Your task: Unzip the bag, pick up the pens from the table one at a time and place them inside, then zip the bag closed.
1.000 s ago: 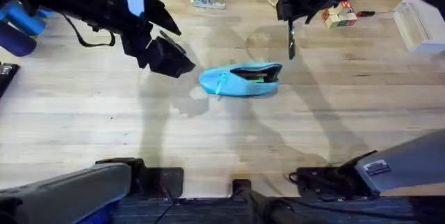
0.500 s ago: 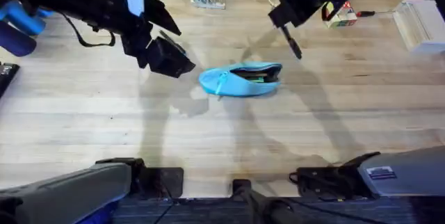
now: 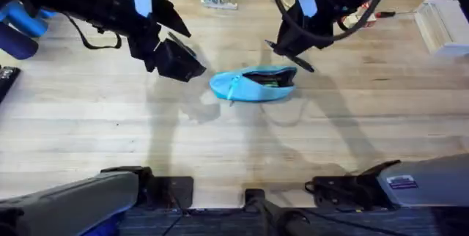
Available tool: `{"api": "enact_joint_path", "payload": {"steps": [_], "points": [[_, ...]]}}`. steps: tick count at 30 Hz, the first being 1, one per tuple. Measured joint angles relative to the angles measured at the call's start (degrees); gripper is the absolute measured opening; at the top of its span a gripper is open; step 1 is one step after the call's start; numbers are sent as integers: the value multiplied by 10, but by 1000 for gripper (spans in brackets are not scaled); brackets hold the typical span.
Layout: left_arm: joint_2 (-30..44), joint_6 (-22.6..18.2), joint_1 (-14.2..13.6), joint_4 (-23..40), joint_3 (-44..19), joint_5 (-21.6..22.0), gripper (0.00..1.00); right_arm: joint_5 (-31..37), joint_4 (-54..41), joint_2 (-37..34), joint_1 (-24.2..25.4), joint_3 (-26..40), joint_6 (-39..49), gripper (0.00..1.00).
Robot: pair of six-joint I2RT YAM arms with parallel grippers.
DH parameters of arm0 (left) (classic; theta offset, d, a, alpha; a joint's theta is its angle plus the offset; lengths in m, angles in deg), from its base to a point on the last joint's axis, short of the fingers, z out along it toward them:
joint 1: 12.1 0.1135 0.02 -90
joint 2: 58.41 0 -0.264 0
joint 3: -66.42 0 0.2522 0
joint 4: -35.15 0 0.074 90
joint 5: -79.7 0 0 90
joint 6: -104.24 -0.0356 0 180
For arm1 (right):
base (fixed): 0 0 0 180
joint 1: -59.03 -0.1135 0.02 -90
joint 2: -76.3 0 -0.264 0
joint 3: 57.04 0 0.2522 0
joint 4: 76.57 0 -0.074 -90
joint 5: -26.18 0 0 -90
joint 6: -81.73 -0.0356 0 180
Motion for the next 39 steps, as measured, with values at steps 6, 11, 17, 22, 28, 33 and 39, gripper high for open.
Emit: {"api": "enact_joint_path", "payload": {"steps": [6,11,17,22,28,33,39], "points": [[0,0,0,0,0,0,993,-12,-14,-4,-10,-19,54,33],[0,0,0,0,0,0,993,-14,-49,-7,-35,-23,93,33],[0,0,0,0,0,0,993,-15,-45,-7,-61,-25,122,33],[0,0,0,0,0,0,993,-7,-33,-7,-64,-34,144,33],[0,0,0,0,0,0,993,4,-14,-7,-64,-52,153,33],[0,0,0,0,0,0,993,7,14,-15,-64,-81,157,33],[0,0,0,0,0,0,993,29,82,-41,-64,-102,157,33]]}}
